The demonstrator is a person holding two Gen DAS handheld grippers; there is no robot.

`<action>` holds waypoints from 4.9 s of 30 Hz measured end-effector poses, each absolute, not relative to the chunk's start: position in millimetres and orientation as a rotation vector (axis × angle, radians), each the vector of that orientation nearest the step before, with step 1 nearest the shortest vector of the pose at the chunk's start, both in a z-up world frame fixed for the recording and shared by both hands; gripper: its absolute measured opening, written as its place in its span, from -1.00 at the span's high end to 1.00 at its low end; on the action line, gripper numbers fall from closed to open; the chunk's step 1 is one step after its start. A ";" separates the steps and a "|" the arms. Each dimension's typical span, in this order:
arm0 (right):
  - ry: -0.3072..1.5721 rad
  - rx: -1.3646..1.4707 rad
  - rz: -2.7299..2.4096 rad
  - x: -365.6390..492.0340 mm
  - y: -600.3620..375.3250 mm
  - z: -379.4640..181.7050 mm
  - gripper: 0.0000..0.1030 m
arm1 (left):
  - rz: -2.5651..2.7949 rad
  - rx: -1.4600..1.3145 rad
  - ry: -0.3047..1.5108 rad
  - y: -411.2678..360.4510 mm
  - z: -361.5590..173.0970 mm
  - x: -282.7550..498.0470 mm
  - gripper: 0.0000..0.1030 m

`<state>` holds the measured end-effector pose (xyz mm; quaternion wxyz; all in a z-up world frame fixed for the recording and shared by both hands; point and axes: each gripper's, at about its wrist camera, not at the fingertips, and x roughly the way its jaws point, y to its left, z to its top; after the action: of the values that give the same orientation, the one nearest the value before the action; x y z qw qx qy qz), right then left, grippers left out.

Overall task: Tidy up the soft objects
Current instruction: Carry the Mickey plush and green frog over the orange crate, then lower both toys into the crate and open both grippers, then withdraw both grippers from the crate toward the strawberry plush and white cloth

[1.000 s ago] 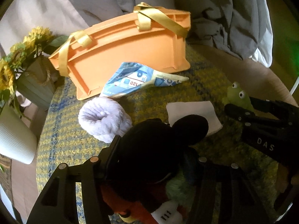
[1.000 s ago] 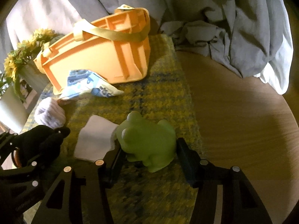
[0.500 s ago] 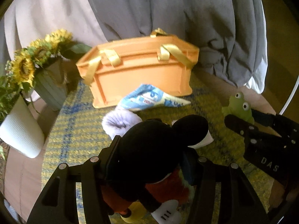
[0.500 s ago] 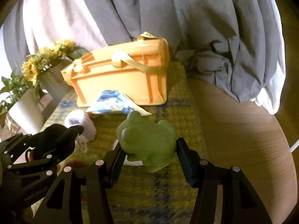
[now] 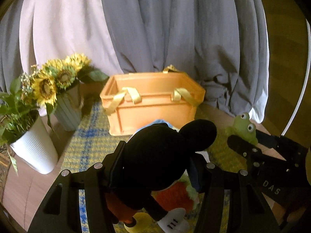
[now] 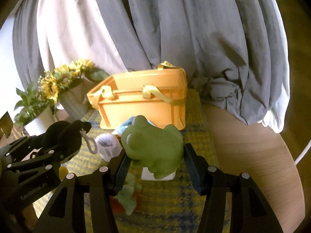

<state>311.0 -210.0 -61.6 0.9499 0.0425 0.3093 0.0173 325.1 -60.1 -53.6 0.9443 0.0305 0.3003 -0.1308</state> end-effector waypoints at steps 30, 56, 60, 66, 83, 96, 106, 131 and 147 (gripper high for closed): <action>0.403 0.071 -0.023 326.6 -163.7 5.7 -0.07 | -0.339 0.033 0.366 -23.5 14.0 360.8 -0.10; 0.301 0.046 -0.035 426.1 -167.8 36.9 -0.07 | -0.369 0.078 0.257 -31.7 44.0 462.1 -0.10; 0.306 0.041 -0.042 444.1 -171.2 35.7 -0.07 | -0.366 0.089 0.264 -36.8 43.3 482.1 -0.10; 0.339 0.037 -0.057 479.2 -181.1 29.3 -0.07 | -0.372 0.120 0.289 -48.9 35.8 514.1 -0.10; 0.614 0.051 -0.046 577.6 -206.8 -33.4 -0.07 | -0.400 0.229 0.514 -85.0 -25.0 601.1 -0.10; 0.756 0.048 -0.040 603.1 -211.1 -72.7 -0.34 | -0.405 0.311 0.632 -93.6 -61.5 621.8 -0.31; 0.705 0.049 -0.087 588.0 -213.3 -59.7 -0.46 | -0.381 0.285 0.594 -88.8 -48.6 602.5 -0.58; 0.443 0.051 -0.096 441.7 -200.2 28.2 -0.47 | -0.274 0.169 0.370 -54.6 33.3 439.5 -0.59; 0.403 0.048 -0.057 376.9 -201.8 34.4 -0.46 | -0.225 0.151 0.364 -49.9 37.9 360.7 -0.59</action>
<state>376.9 -201.8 34.4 0.9791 0.0237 0.2000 -0.0282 360.7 -49.9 37.9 0.9744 0.0748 0.1805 -0.1114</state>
